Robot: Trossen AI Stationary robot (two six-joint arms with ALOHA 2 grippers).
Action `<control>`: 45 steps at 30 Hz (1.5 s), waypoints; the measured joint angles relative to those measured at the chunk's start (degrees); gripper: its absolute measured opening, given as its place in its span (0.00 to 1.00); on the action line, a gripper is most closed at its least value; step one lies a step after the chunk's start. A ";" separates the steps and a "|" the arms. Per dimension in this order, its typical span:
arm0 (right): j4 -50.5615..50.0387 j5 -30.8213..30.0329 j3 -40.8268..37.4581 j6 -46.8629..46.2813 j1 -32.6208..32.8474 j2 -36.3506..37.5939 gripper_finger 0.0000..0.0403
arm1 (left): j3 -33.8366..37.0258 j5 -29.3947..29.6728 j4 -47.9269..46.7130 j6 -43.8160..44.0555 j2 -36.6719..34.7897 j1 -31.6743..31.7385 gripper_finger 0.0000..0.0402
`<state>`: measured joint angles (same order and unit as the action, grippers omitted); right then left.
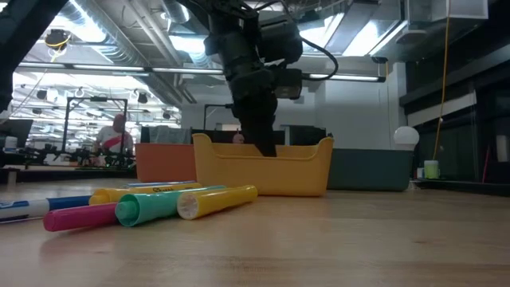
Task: Pick & Place Markers
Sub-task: Put the left big blue highlighter pen into the orange bin
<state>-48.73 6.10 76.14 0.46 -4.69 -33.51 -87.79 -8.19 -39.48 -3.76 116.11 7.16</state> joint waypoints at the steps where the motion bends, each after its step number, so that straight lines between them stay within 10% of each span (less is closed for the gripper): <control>1: -0.01 0.00 0.00 0.00 0.00 -0.01 0.06 | 0.00 0.00 -0.30 0.01 0.00 0.00 0.29; 17: 0.00 -0.01 0.02 0.01 0.00 -0.01 0.06 | -0.02 -0.26 -3.85 0.10 -4.31 0.01 0.01; 45: 0.00 0.01 0.00 0.01 0.00 -0.01 0.06 | -0.02 0.13 -7.20 17.09 -22.55 -7.35 0.01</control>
<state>-48.73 6.11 76.14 0.47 -4.69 -33.52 -87.81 -8.05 -46.68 13.33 93.56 -0.19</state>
